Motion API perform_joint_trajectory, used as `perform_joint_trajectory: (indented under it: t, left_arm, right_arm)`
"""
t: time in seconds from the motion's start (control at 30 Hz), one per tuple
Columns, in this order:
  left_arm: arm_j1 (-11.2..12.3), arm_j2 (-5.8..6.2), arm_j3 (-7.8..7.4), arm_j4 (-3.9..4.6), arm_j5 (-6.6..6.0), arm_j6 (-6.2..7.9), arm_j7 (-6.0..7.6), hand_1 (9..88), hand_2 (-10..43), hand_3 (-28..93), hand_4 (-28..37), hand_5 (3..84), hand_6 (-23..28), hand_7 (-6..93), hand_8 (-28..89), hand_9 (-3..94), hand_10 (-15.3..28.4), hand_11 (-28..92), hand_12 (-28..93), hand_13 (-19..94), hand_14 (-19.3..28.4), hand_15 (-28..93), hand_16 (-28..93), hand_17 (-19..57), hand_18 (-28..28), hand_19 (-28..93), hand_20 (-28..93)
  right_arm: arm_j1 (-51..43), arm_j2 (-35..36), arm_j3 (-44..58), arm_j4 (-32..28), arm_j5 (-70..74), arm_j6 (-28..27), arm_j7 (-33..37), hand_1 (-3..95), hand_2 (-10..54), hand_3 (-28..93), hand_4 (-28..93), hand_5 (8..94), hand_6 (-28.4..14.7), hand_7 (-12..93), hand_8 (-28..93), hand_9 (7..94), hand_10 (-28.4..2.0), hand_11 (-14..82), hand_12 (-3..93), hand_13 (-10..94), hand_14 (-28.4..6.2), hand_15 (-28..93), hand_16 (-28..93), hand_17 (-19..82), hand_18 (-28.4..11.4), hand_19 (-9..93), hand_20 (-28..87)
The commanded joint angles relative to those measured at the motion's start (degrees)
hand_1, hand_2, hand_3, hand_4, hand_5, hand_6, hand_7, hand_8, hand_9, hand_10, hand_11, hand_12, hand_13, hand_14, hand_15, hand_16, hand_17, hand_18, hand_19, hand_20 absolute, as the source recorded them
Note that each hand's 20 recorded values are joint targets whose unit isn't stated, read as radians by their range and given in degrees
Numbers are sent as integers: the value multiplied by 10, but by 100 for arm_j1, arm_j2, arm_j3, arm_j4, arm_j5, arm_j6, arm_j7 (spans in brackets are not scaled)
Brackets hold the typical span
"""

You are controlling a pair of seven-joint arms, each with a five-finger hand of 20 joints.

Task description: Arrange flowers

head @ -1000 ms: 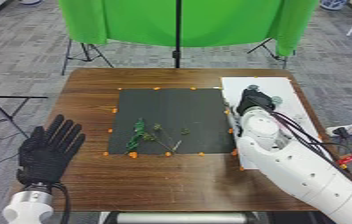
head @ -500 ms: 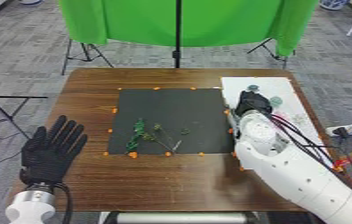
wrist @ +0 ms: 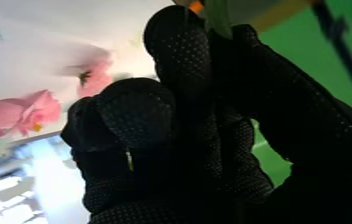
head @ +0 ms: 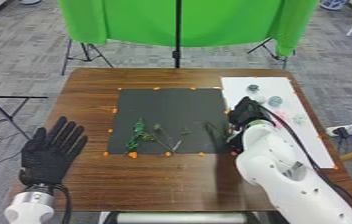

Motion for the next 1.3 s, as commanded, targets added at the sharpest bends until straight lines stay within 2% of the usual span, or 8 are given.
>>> perform_joint_trajectory:
  t: [0.03,0.27,0.47,0.6,0.8,0.93,1.1,1.3]
  left_arm:
    - [0,44,42,54,26,3,-68,265,154,769,-282,434,86,76,-72,354,140,153,113,270,137,261,-35,-37,118,224,135]
    - [14,58,65,45,17,31,-51,265,155,768,-283,434,86,76,-72,354,139,153,113,270,137,259,-35,-37,118,224,135]
    - [-3,68,74,55,9,60,-69,265,156,769,-283,434,86,76,-72,354,139,154,113,270,136,258,-35,-37,118,225,135]
    - [22,63,63,56,-5,69,-50,265,158,769,-283,435,86,76,-72,354,139,154,113,270,136,259,-34,-37,118,225,135]
    - [21,65,64,50,-11,88,-40,264,159,769,-283,435,86,76,-73,355,139,154,113,271,136,259,-34,-37,118,225,135]
    - [33,43,50,33,-10,129,-17,263,159,775,-281,435,86,77,-73,355,139,154,113,271,136,260,-35,-37,119,225,135]
    - [76,27,56,11,-40,154,32,267,163,783,-272,436,86,78,-73,356,140,155,112,271,137,262,-35,-36,118,224,134]
    - [149,-40,-18,-18,-6,105,102,264,162,777,-279,437,86,79,-74,357,141,156,113,271,136,264,-36,-36,117,224,135]
  right_arm:
    - [-122,-803,-183,207,-52,302,362,482,-95,790,2,758,-25,502,184,895,-119,214,483,797,-97,632,402,431,-284,932,470]
    - [-283,-1057,-558,405,-174,703,445,494,-95,775,-18,745,-20,518,178,897,-106,203,474,820,-77,609,388,455,-284,932,478]
    - [-318,-1132,-474,547,-125,596,585,480,-95,770,-19,700,-17,571,166,887,-104,207,485,821,-83,612,383,459,-284,932,486]
    - [-359,-1132,-387,612,-91,583,608,458,-95,757,-35,645,-38,607,154,841,-126,239,473,788,-102,657,328,442,-284,932,491]
    - [-400,-1152,-290,610,44,526,632,427,-95,738,-58,600,-65,601,143,761,-189,347,333,745,-122,667,295,418,-284,932,476]
    - [-396,-1108,-222,568,261,195,620,417,-95,728,-68,581,-76,596,135,737,-206,377,276,734,-131,672,291,412,-284,932,468]
    - [-438,-993,-192,451,227,221,607,396,-95,746,-83,566,-99,518,118,697,-226,359,242,689,-160,696,279,391,-284,932,446]
    - [-669,-453,-44,-287,-466,-449,180,357,-54,756,-102,565,-116,468,117,688,-239,342,237,676,-170,695,268,378,-284,931,432]
